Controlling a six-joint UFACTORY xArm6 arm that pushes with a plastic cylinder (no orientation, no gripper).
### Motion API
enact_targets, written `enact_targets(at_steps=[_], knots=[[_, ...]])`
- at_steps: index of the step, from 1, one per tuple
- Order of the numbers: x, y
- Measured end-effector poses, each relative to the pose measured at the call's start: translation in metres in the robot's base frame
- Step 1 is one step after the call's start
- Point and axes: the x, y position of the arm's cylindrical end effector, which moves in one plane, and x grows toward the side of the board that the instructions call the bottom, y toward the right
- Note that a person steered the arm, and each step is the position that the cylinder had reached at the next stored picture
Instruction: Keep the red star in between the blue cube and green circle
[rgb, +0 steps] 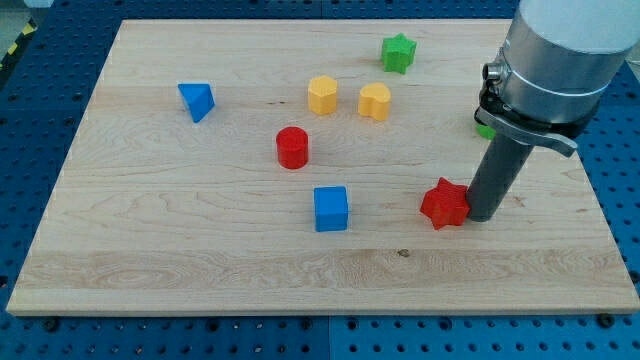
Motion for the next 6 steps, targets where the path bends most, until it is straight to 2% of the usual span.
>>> enact_targets(at_steps=[1,2,3,4,5,6], knots=[[0.029,0.000],[0.039,-0.033],[-0.007,-0.043],[-0.007,-0.035],[0.006,0.003],[-0.032,0.019]])
